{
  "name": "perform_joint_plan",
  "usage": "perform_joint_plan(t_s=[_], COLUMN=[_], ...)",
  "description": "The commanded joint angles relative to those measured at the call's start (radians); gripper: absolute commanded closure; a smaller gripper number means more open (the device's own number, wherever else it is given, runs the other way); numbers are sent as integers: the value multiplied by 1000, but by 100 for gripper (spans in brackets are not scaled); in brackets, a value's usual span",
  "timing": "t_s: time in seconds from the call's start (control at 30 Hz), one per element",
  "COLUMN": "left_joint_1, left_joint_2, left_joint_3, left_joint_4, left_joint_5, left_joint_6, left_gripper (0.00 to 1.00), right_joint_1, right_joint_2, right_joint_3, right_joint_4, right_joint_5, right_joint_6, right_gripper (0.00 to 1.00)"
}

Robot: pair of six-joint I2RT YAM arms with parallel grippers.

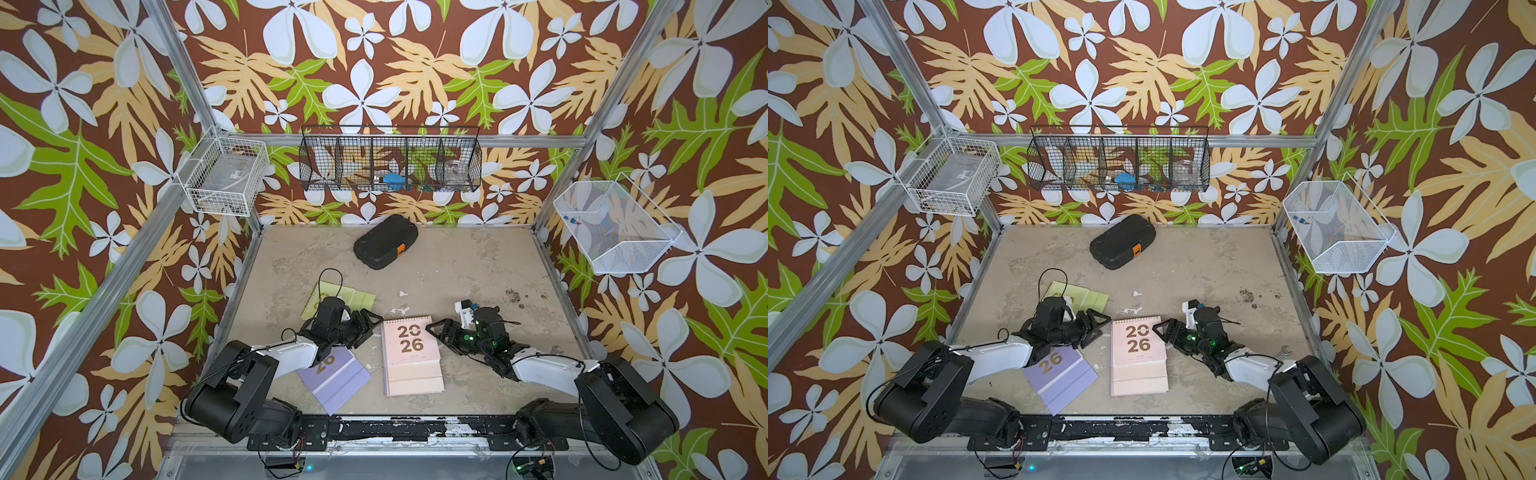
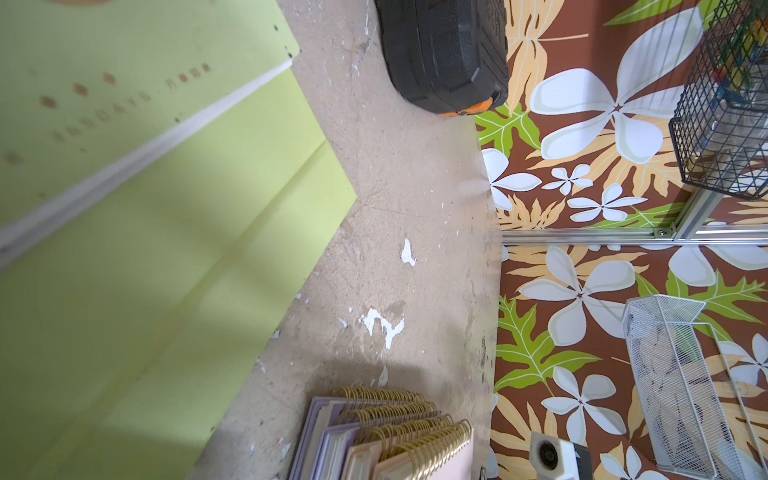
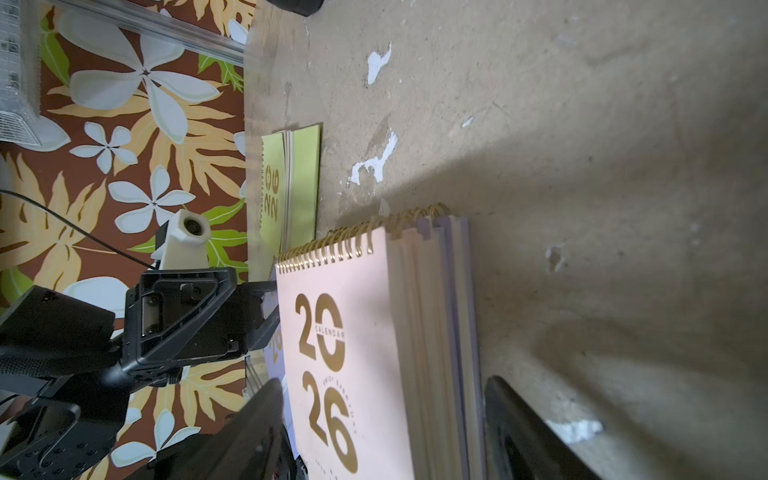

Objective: Stack the calendars
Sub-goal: Place the calendar at the calendar, then adjust the calendar at the calendar.

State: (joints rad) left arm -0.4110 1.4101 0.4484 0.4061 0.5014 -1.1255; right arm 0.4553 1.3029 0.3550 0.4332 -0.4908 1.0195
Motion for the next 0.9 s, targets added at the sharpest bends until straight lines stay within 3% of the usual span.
perform_joint_plan(t_s=[0.0,0.33,0.53,0.87], left_joint_1=[22,55,59,61], left_joint_2=[-14,-8,-3,-19], left_joint_3=[16,35,36,24], left_joint_4=[-60,-99,-101,-105], left_joint_5=[-10,0,1,-6], left_joint_6=[50,87,92,91], left_gripper=[29,27,26,25], right_joint_1=[0,74,138,201], right_joint_2=[-14,-104,-129,-155], right_joint_3=[39,88,95,114], right_joint_4=[-141,-362,-425,-422], right_joint_5=[62,129,168,140], right_joint_6=[-55,-43,4,27], right_gripper=[22,12,0,0])
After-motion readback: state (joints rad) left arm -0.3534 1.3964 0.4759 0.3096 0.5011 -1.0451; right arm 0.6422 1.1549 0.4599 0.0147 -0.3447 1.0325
